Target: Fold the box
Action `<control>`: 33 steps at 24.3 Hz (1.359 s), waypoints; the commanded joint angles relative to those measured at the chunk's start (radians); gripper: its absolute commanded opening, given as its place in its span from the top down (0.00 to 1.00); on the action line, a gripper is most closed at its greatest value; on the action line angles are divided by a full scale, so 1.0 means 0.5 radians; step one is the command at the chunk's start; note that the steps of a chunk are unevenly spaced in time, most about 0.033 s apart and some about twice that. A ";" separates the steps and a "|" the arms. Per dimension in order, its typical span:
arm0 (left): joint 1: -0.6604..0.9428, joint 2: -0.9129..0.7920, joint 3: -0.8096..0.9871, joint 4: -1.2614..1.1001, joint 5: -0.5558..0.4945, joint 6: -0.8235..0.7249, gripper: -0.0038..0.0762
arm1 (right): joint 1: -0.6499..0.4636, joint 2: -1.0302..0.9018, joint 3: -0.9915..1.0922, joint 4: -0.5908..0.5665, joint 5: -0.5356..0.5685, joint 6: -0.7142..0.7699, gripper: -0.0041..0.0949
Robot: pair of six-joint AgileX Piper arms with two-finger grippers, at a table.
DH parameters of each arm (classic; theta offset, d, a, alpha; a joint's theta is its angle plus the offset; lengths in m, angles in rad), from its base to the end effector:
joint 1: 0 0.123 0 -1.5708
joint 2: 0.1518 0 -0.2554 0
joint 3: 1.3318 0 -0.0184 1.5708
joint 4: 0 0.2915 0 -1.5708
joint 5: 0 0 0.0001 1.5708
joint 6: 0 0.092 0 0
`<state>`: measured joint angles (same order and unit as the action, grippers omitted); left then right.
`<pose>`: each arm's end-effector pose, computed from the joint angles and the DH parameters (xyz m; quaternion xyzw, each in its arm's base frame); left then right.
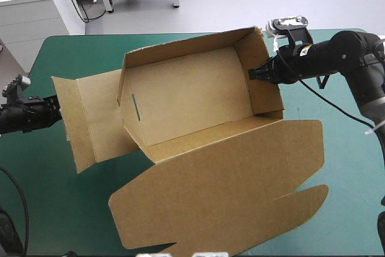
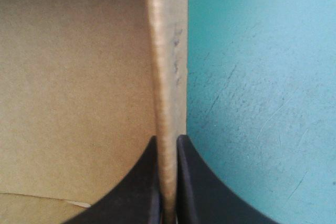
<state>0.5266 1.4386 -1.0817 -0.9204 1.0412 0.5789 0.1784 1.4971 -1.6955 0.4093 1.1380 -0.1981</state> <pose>0.3108 0.1076 0.2597 -0.1495 0.8926 -0.2873 0.3136 0.3415 0.0954 0.4147 -0.1569 0.9032 0.1993 0.3462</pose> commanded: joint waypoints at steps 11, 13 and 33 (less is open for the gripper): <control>-0.389 -0.037 -0.047 -0.157 0.095 0.214 0.39 | -0.004 -0.020 -0.063 0.077 -0.285 -0.071 0.96; -0.513 -0.037 -0.047 -0.181 0.086 0.236 0.39 | -0.004 0.020 -0.063 0.064 -0.289 -0.071 0.96; -0.873 -0.059 -0.047 -0.964 0.521 0.661 0.39 | -0.004 0.162 -0.059 -0.291 -0.338 0.109 0.96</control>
<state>0.1222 1.4488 -1.0817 -1.3053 1.1943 0.8989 0.1784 1.6183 -1.6955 0.2564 1.0190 -0.1635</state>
